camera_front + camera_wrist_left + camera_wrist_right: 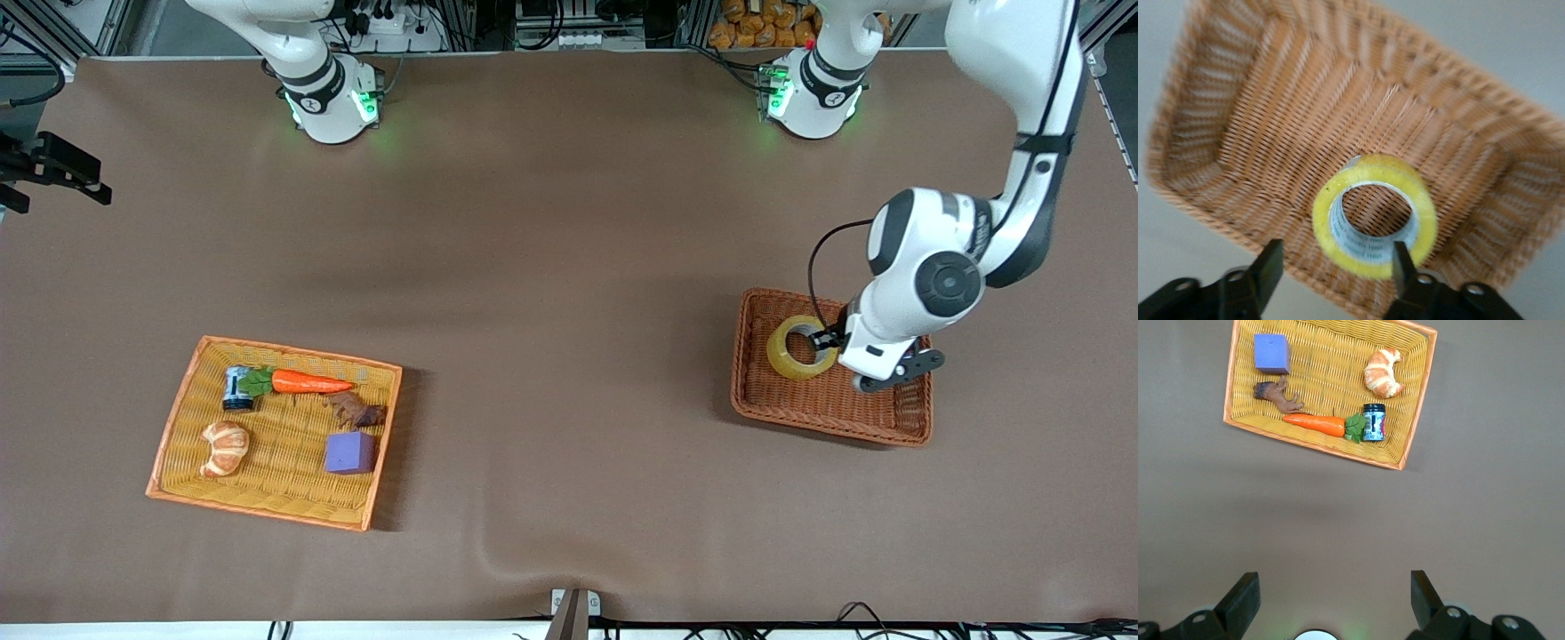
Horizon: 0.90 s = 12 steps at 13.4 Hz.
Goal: Transfer tape with both arms
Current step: 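Release the tape in the basket and lift the left gripper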
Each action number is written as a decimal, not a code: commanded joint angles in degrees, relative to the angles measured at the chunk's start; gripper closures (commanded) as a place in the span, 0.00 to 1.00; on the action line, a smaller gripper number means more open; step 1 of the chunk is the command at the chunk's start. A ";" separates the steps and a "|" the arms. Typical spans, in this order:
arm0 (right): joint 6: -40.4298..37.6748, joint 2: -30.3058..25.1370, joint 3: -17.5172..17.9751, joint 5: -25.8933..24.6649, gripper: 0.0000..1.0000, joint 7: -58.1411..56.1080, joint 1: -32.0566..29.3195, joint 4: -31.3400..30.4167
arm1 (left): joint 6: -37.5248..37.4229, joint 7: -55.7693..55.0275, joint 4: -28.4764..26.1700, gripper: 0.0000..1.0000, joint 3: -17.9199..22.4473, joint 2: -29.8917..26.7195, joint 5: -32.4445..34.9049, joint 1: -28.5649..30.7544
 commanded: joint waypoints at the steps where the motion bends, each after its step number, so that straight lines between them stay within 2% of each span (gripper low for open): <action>1: -0.99 0.54 0.73 -0.01 0.00 0.90 -0.88 1.65 | -16.39 3.02 15.08 0.00 -0.45 -3.02 1.34 0.04; 2: -1.08 0.54 0.64 -0.01 0.00 0.90 -0.97 1.92 | -21.24 4.77 20.11 0.00 -0.45 -3.19 1.34 -0.31; 3: -0.99 0.63 0.64 -0.01 0.00 0.90 -0.88 1.92 | -23.72 6.36 22.86 0.00 -0.54 -4.50 1.34 -0.40; 6: -0.47 0.89 0.90 -0.01 0.00 0.81 -0.62 1.92 | -24.19 12.95 22.80 0.00 -1.42 -11.09 -0.49 -0.05; 10: -0.38 0.89 0.90 -0.01 0.00 0.81 -0.62 2.01 | -26.29 16.55 21.92 0.00 -0.81 -15.32 -0.76 0.83; 12: -0.38 0.89 0.90 0.07 0.00 0.81 -0.71 2.01 | -26.48 20.24 21.31 0.00 -1.24 -16.03 -3.56 4.42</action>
